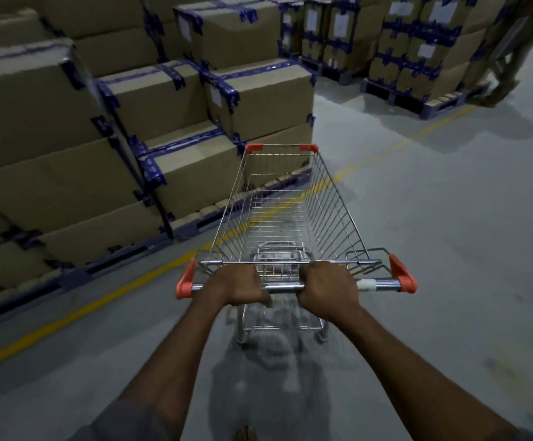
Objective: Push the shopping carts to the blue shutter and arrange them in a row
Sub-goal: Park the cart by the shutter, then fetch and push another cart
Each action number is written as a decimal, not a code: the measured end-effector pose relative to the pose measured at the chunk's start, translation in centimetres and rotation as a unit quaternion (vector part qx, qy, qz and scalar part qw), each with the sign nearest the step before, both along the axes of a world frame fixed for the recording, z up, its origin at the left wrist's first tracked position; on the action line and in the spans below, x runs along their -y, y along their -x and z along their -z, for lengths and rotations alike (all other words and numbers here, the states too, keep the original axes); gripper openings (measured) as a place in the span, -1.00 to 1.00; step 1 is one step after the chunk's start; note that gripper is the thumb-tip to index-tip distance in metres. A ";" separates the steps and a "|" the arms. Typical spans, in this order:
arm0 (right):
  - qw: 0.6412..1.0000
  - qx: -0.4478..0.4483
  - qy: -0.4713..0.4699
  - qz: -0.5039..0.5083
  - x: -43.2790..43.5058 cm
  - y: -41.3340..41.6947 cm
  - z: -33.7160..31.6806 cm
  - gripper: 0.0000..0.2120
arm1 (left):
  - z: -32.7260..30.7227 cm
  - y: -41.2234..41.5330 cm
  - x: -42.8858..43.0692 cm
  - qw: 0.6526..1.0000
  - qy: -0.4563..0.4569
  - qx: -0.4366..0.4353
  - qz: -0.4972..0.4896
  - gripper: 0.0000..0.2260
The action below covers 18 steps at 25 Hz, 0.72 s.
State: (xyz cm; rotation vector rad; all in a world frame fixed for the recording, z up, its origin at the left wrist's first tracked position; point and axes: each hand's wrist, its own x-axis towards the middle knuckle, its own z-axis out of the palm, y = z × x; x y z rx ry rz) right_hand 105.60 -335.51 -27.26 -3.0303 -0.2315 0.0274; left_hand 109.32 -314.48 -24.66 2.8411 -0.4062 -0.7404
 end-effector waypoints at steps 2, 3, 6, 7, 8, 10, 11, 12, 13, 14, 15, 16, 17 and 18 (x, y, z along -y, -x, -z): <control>0.998 0.036 0.016 -0.040 -0.3 1.3 0.7 -0.65 | 1.2 3.0 -0.8 0.989 -0.031 0.147 0.008 -0.56; 0.997 0.053 0.020 -0.061 -0.4 1.9 0.9 -0.58 | 1.7 4.5 -1.1 0.977 -0.046 0.208 0.011 -0.59; 0.990 0.090 -0.019 -0.105 -0.9 3.8 0.8 -0.47 | 3.2 8.6 -1.5 0.949 -0.076 0.305 -0.010 -0.63; 0.988 0.096 -0.028 -0.115 -1.2 4.5 0.7 -0.48 | 3.5 9.9 -1.7 0.942 -0.074 0.327 -0.024 -0.64; 0.986 0.100 -0.034 -0.126 -1.5 5.3 0.7 -0.50 | 3.9 11.2 -2.0 0.935 -0.071 0.347 -0.036 -0.65; 0.982 0.105 -0.038 -0.155 -2.3 7.1 0.7 -0.54 | 4.4 14.1 -2.7 0.922 -0.065 0.378 -0.059 -0.63; 0.979 0.108 -0.036 -0.166 -2.6 7.9 0.9 -0.55 | 4.6 15.4 -3.0 0.917 -0.060 0.389 -0.071 -0.59; 0.977 0.115 -0.036 -0.177 -3.0 8.6 1.1 -0.54 | 4.7 16.7 -3.3 0.913 -0.054 0.393 -0.089 -0.54; 0.975 0.117 -0.037 -0.187 -3.6 9.2 1.3 -0.52 | 4.8 17.9 -3.8 0.912 -0.051 0.392 -0.110 -0.46; 0.973 0.114 -0.037 -0.199 -4.4 9.9 1.5 -0.50 | 4.8 19.0 -4.4 0.908 -0.046 0.394 -0.133 -0.37; 0.973 0.099 -0.031 -0.208 -5.3 10.6 1.5 -0.47 | 4.8 20.0 -5.2 0.905 -0.043 0.396 -0.151 -0.29; 0.974 0.075 -0.023 -0.213 -6.2 11.2 1.4 -0.47 | 4.8 20.9 -5.9 0.904 -0.047 0.394 -0.161 -0.24; 0.975 0.050 -0.020 -0.213 -7.3 11.8 1.1 -0.48 | 4.6 21.8 -6.7 0.905 -0.061 0.386 -0.167 -0.22; 0.976 0.033 -0.025 -0.214 -8.4 12.3 0.7 -0.48 | 4.5 22.6 -7.5 0.909 -0.081 0.370 -0.173 -0.22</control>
